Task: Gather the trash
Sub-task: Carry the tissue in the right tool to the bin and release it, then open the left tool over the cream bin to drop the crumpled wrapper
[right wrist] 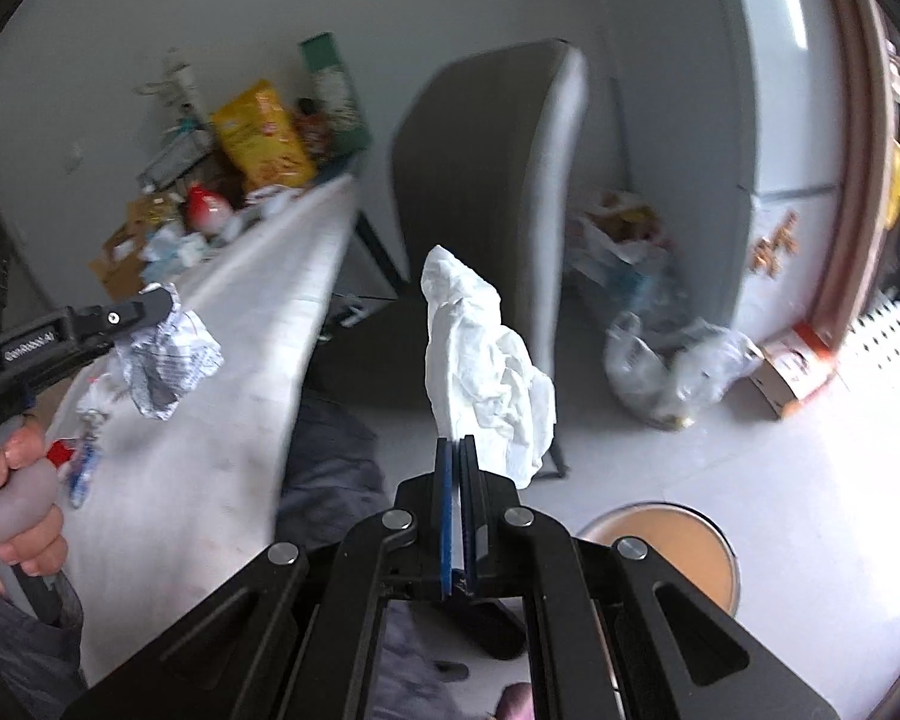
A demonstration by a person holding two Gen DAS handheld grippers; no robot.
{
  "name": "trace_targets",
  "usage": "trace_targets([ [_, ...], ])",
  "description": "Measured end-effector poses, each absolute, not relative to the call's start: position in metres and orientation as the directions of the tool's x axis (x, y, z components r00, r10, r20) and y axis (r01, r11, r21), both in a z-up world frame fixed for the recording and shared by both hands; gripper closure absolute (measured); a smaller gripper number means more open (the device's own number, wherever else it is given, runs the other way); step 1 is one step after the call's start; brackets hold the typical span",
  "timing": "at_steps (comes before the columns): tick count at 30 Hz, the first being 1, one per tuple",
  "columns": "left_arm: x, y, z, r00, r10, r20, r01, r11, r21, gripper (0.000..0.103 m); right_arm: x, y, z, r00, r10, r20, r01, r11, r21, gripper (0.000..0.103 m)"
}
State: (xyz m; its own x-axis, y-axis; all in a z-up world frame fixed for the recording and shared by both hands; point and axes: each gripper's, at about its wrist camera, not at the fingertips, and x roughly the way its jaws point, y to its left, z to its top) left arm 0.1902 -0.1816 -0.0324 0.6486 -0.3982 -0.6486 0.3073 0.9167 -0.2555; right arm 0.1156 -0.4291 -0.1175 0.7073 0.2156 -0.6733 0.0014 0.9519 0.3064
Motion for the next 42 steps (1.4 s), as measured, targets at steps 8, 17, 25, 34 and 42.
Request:
trace_targets([
  [8,0.197,-0.240,-0.066,0.599,-0.414,-0.686,0.325,0.908,-0.265,0.086,0.111,-0.467,-0.162,0.663,0.159,-0.731,0.107,0.947,0.304,0.099],
  [17,0.192,-0.301,-0.106,0.518,-0.438,-0.735,0.376,0.888,-0.264,0.086,0.111,-0.505,-0.210,0.620,0.133,-0.773,0.210,0.921,0.328,0.099],
  [25,0.201,-0.314,-0.127,0.484,-0.417,-0.769,0.376,0.893,-0.248,0.086,0.115,-0.537,-0.263,0.560,0.112,-0.821,0.328,0.880,0.343,0.096],
  [34,0.206,-0.335,-0.142,0.425,-0.425,-0.799,0.398,0.881,-0.257,0.086,0.100,-0.564,-0.275,0.551,0.110,-0.827,0.407,0.830,0.382,0.041],
  [42,0.203,-0.379,-0.158,0.327,-0.468,-0.821,0.457,0.839,-0.297,0.085,0.073,-0.590,-0.244,0.595,0.049,-0.803,0.445,0.812,0.379,0.039],
])
